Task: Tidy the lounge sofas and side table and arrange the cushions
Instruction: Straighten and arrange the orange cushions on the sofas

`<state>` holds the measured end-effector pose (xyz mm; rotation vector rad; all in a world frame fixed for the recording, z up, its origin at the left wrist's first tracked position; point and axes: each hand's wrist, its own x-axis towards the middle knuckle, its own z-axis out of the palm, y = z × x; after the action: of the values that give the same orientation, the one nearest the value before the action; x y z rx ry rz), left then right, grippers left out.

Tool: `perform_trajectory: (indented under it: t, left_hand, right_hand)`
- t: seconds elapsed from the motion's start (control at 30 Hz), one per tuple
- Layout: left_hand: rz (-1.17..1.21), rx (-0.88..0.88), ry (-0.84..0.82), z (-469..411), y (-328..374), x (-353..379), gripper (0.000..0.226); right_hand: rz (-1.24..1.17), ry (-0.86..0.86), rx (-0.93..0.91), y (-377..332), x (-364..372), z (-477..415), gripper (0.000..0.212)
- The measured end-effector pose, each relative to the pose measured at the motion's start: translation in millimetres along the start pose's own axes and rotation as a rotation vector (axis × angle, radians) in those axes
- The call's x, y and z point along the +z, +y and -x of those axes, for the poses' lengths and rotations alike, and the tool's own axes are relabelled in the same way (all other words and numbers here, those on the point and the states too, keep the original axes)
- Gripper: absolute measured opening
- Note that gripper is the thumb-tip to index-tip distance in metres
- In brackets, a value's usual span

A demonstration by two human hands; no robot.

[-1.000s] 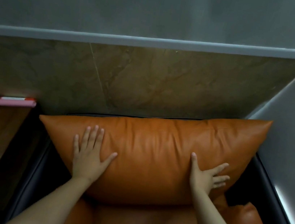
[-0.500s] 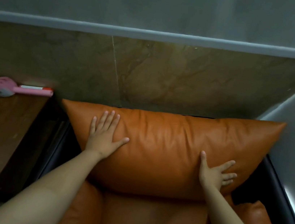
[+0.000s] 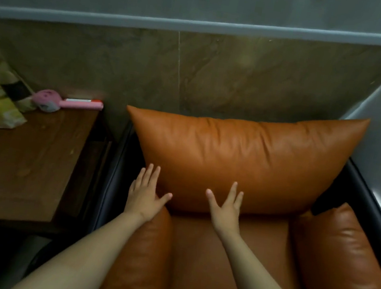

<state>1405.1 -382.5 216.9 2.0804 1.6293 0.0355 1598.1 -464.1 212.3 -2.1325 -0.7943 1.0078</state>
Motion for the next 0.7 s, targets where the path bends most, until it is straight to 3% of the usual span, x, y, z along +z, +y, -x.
perform_trajectory:
  t: [0.3,0.5,0.53,0.63,0.7]
  left_hand:
    - [0.292,-0.231,-0.062,83.2,-50.6,47.3,0.092]
    - [0.377,-0.317,-0.012,103.0,-73.2,85.9,0.091]
    - [0.365,-0.309,0.012,104.2,-77.0,91.3,0.091]
    - [0.365,-0.336,0.066,105.5,-82.6,102.1,0.090]
    - [0.367,-0.374,0.097,106.1,-82.7,105.9,0.092]
  right_hand:
    - [-0.073,-0.121,0.081,32.6,77.6,90.3,0.092]
    - [-0.110,-0.188,0.205,64.7,117.5,127.7,0.095]
    - [-0.124,-0.188,0.225,67.3,122.3,133.2,0.104]
    - [-0.165,-0.143,0.269,81.6,135.7,138.0,0.155]
    - [-0.167,-0.145,0.292,91.3,142.4,135.9,0.161]
